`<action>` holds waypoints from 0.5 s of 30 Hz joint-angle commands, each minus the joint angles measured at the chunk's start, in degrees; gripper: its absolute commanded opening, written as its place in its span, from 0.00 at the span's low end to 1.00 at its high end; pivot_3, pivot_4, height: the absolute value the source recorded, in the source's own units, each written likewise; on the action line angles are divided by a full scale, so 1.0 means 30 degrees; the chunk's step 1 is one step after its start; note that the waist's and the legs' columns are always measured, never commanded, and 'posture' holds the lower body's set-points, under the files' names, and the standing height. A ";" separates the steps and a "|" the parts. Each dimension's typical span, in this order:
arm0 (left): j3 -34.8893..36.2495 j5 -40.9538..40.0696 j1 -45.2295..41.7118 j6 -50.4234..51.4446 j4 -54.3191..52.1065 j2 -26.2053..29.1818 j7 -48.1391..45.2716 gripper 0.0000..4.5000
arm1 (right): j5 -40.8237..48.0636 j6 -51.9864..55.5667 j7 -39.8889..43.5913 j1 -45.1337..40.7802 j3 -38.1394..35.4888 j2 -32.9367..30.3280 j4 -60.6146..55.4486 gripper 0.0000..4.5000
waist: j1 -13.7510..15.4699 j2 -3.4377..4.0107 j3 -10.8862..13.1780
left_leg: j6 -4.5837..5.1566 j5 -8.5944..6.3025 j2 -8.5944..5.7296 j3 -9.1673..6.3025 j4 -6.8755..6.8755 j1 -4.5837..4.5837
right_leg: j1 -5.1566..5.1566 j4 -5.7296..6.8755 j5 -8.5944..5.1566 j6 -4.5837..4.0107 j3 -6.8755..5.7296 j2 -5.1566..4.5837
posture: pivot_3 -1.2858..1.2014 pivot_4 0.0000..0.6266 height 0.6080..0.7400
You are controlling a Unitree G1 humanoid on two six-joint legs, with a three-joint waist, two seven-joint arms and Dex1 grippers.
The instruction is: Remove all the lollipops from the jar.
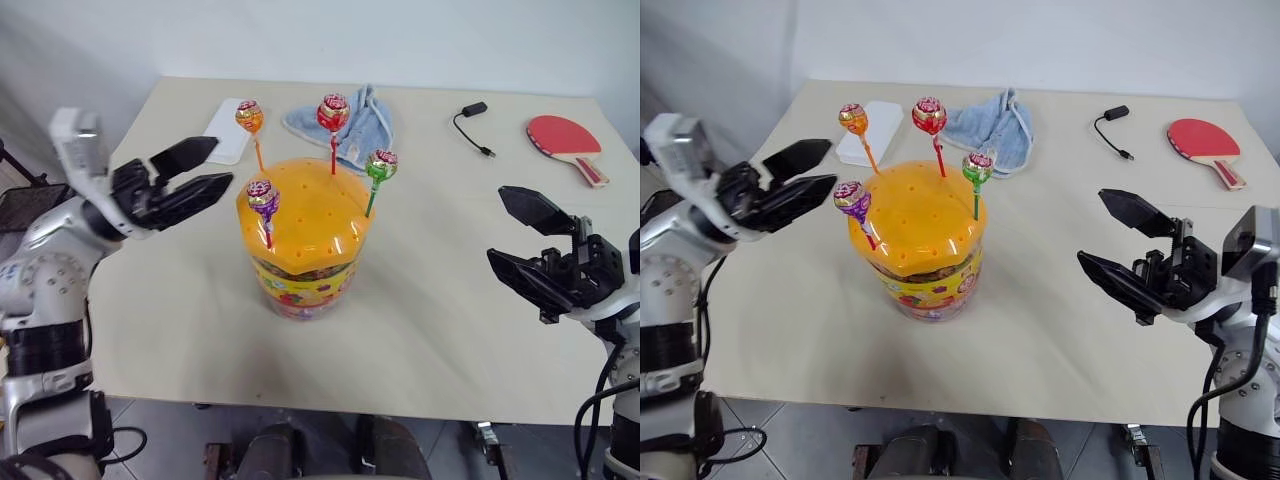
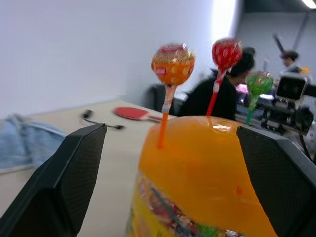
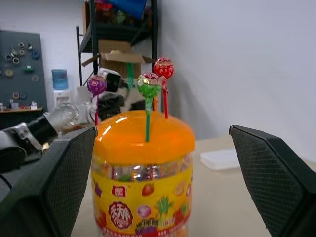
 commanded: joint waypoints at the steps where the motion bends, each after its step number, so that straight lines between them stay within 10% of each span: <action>1: -0.0736 0.0858 -0.1265 -0.0304 0.0813 -0.0593 -0.0378 1.00 | 0.0127 -0.0475 0.0027 0.0060 -0.0469 0.0011 -0.0583 1.00 | -0.0003 -0.0008 0.0005 | 0.0003 0.0002 0.0000 0.0002 0.0004 0.0001 | 0.0002 0.0004 0.0001 0.0003 0.0001 0.0004 | 0.52 0.24 1.00; 7: -0.1387 0.1347 -0.3018 0.0140 0.2169 -0.1613 -0.0954 0.86 | -0.0948 -0.1025 0.1902 0.1140 -0.1111 -0.1055 0.0503 1.00 | 0.0042 -0.0017 0.0008 | 0.0029 0.0017 -0.0001 0.0000 0.0026 -0.0014 | 0.0014 -0.0011 0.0017 0.0032 0.0014 0.0012 | 0.52 0.24 1.00; 15: -0.0804 0.0821 -0.3590 0.1183 0.2506 -0.1621 -0.1435 0.32 | -0.1186 -0.1238 0.2098 0.1290 -0.1621 -0.1330 0.1103 1.00 | 0.0003 -0.0018 0.0008 | 0.0027 0.0018 0.0012 -0.0003 0.0029 -0.0007 | 0.0013 -0.0005 0.0017 0.0032 0.0014 0.0015 | 0.52 0.24 1.00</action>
